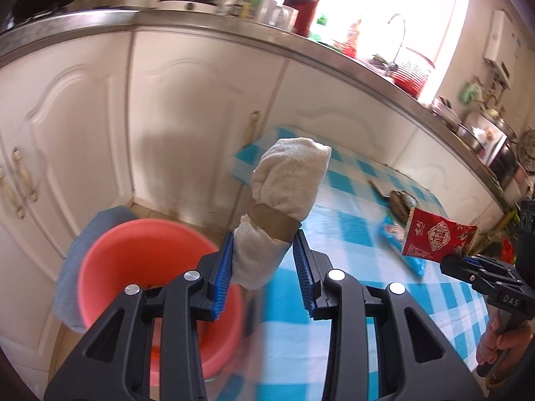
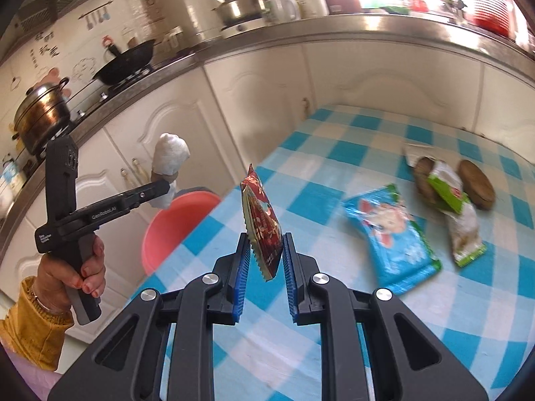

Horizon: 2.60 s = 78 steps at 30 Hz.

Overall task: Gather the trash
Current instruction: 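Lift the wrapper and cloth bundle and carry both toward the red bucket, then open both tools over the red bucket to drop the wrapper and bundle, then return both open tools over the table toward the remaining trash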

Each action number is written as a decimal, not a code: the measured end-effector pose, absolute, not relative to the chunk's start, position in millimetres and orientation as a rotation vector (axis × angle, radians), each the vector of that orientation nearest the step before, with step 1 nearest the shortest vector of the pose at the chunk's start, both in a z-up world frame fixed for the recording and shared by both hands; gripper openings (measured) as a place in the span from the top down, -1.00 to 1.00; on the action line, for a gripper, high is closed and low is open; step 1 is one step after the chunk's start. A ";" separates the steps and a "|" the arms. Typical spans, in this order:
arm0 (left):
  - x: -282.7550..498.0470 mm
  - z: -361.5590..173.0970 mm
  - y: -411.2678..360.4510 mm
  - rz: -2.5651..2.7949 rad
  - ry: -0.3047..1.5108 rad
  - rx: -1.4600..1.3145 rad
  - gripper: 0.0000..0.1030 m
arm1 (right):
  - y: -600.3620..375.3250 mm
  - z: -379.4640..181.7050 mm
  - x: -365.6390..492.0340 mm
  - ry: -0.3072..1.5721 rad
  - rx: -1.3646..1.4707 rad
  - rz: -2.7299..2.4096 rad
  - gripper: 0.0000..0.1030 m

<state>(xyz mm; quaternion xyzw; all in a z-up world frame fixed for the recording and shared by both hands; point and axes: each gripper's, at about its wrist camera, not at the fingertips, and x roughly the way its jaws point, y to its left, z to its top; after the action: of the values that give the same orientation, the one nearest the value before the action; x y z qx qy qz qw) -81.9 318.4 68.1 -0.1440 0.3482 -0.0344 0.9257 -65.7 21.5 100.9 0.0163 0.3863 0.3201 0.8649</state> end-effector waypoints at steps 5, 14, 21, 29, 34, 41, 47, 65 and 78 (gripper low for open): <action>-95.4 63.0 347.4 -0.008 0.718 -0.329 0.28 | 61.0 103.0 -63.2 0.825 -0.004 0.748 0.59; -108.7 42.4 379.0 0.078 0.765 -0.365 0.28 | 132.6 92.7 -57.1 0.891 -0.059 0.877 0.59; -113.5 19.4 389.3 0.103 0.819 -0.385 0.28 | 175.0 80.4 -56.4 0.932 -0.110 0.933 0.60; -110.4 -8.8 394.9 0.124 0.887 -0.398 0.26 | 191.8 63.5 -50.4 0.979 -0.123 0.943 0.64; -105.9 -33.1 398.6 0.142 0.961 -0.412 0.05 | 185.5 64.1 -50.3 0.971 -0.104 0.932 0.57; -104.4 -43.2 399.5 0.190 0.989 -0.409 -0.53 | 165.4 65.5 -50.0 0.955 -0.071 0.862 -0.17; -108.1 -37.0 400.4 0.199 0.982 -0.432 -0.63 | 153.4 66.4 -53.1 0.928 -0.060 0.821 -0.36; -106.0 32.3 361.8 0.082 0.761 -0.418 -0.74 | 97.3 75.3 -59.7 0.848 0.031 0.704 -0.71; -92.3 62.5 308.3 0.000 0.767 -0.336 -0.74 | 32.8 79.8 -58.1 0.812 0.124 0.609 -0.71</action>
<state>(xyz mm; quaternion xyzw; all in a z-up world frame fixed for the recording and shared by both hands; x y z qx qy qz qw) -92.3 308.3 62.5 -0.1634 0.3725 -0.0001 0.9135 -58.1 32.8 79.8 0.0594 0.3887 0.2913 0.8721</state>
